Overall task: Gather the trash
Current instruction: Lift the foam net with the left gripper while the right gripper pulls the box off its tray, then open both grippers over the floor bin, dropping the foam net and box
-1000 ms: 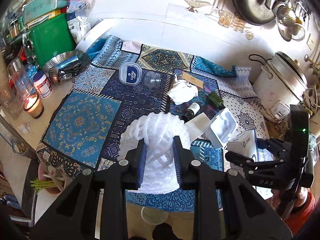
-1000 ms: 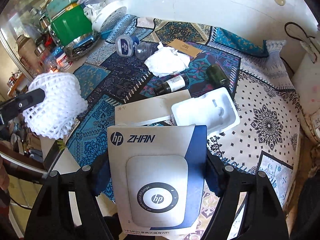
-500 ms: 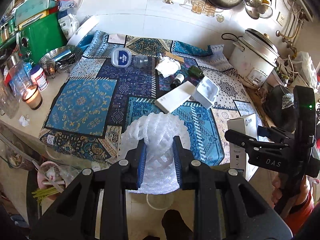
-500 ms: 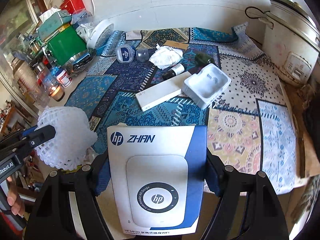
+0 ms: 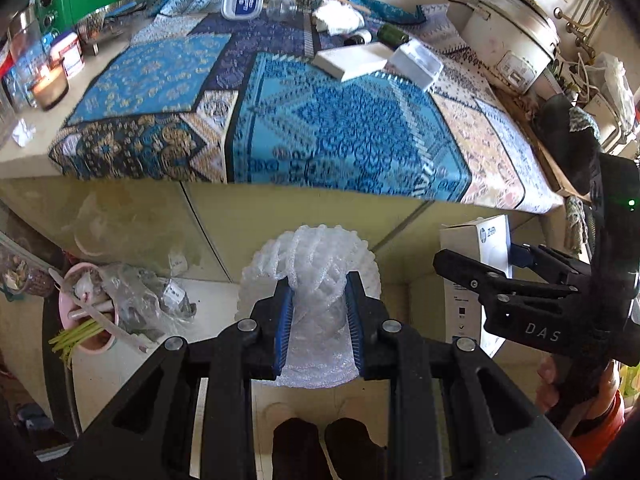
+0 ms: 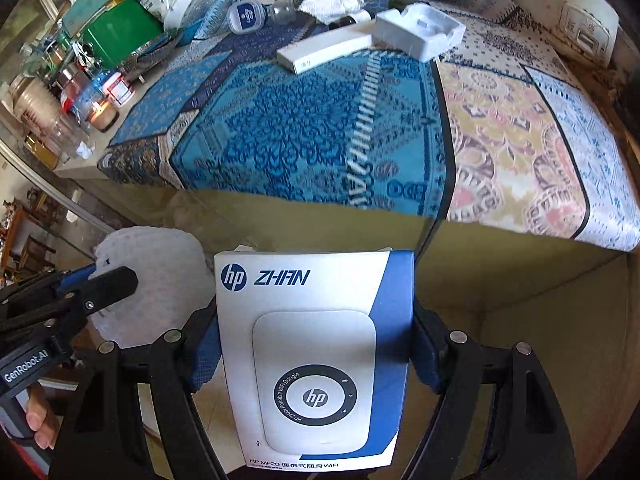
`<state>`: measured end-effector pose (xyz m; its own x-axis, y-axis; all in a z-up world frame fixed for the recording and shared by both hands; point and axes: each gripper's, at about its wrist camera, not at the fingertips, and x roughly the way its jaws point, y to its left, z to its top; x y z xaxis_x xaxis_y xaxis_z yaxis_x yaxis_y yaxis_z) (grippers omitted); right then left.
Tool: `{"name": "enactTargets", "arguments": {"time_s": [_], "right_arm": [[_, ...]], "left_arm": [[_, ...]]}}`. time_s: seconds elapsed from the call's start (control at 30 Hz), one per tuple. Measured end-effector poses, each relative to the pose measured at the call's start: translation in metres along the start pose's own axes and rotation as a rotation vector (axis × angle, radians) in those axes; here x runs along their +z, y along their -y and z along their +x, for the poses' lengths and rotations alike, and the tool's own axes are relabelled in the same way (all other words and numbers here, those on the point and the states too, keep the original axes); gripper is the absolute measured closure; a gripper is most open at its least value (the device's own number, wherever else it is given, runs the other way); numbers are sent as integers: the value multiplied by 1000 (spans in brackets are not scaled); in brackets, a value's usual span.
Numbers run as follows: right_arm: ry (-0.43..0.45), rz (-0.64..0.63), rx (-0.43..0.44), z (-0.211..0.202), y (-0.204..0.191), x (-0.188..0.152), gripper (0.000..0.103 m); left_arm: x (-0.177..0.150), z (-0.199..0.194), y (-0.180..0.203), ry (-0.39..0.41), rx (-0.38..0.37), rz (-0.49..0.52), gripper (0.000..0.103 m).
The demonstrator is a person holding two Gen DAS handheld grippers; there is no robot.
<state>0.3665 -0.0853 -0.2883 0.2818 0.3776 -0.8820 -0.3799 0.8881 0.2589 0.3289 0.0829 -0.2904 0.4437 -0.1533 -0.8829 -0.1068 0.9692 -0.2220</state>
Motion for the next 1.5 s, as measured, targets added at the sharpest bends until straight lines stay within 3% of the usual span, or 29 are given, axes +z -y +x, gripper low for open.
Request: {"name": "enactTargets", "arguments": {"time_s": [0.3,0.47,0.67,1.0,1.3,1.5], "right_arm": [[-88,7,27,57,44,-50,28],[-157,50,21,130,84,-87,28],[-224,135,0,230,128,-127,28],[-221,138,-4,359,149,-154,28],[-249,154,60,435,156,-170,27],[-262,115,69,445,159,-178,24]], "left_arm": [[-61,105,12,-126,18,-53,78],[-95,185,6,-182,53,-95,78],[-137,277,-11,-232,33,-124,78],[-195,400,-36,-241,5,-180,78],[-224,478,-61,-268,16,-224,78],[-231,497,-60,-286,13,-211,78]]}}
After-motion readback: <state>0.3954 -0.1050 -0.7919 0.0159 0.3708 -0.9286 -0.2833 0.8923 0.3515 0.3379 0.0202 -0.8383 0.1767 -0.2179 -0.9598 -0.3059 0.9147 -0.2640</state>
